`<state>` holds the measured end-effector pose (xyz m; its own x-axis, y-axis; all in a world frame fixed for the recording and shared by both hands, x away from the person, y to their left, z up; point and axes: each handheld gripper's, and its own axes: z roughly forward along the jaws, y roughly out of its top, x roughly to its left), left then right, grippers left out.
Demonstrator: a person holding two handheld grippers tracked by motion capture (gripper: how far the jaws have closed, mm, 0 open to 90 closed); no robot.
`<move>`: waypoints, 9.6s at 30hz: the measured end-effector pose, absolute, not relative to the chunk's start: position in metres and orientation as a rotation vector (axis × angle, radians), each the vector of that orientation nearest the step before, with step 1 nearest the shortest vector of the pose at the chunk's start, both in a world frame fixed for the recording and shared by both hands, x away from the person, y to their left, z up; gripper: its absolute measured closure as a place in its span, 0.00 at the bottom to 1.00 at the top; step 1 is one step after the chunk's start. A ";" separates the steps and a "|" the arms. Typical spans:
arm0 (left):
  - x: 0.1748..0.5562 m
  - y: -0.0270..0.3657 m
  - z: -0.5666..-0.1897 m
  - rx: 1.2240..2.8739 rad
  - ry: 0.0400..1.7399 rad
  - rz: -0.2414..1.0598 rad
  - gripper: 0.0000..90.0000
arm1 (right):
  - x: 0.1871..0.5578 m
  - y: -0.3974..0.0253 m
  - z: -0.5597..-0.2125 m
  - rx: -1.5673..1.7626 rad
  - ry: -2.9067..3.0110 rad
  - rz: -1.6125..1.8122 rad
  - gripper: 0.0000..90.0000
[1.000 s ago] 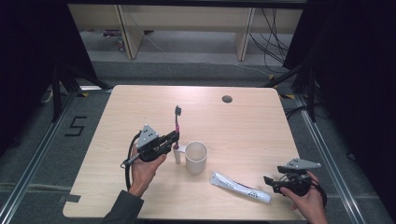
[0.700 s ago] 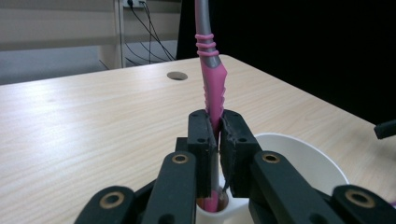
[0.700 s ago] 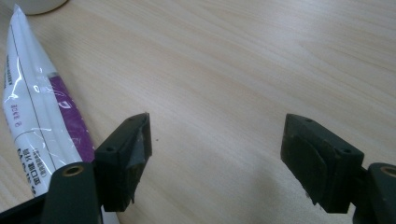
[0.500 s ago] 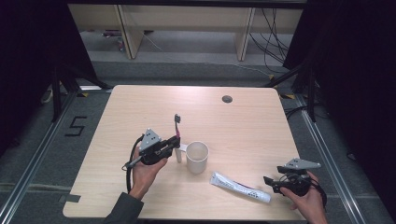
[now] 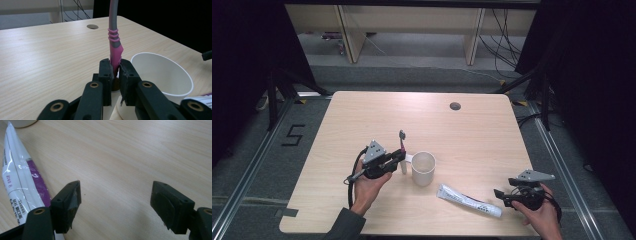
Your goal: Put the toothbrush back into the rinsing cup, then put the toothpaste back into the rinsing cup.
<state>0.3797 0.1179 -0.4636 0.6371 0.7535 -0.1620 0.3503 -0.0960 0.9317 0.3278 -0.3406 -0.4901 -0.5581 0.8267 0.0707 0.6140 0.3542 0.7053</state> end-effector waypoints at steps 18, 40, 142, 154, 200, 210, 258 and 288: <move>0.377 0.124 -0.456 1.674 0.946 0.426 0.66 | 0.328 -0.341 -0.489 1.275 2.322 1.012 0.28; 0.352 0.144 -0.440 1.765 0.958 0.369 0.45 | 0.328 -0.341 -0.489 1.258 2.322 1.017 0.28; 0.242 0.168 -0.499 2.013 0.938 0.393 0.18 | 0.314 -0.280 -0.458 0.991 2.491 1.078 0.28; 0.242 0.168 -0.499 2.017 0.930 0.384 0.18 | 0.315 -0.248 -0.462 0.860 2.588 0.999 0.36; 0.242 0.167 -0.499 2.052 0.908 0.378 0.19 | 0.335 -0.208 -0.469 0.636 2.898 0.410 0.72; 0.241 0.166 -0.499 2.043 0.916 0.370 0.19 | 0.345 -0.201 -0.466 0.641 2.953 0.290 0.78; 0.241 0.167 -0.500 2.085 0.902 0.375 0.19 | 0.375 -0.176 -0.476 0.493 3.115 -0.062 0.84; 0.242 0.166 -0.501 2.079 0.898 0.375 0.21 | 0.374 -0.226 -0.425 0.610 2.903 0.542 0.84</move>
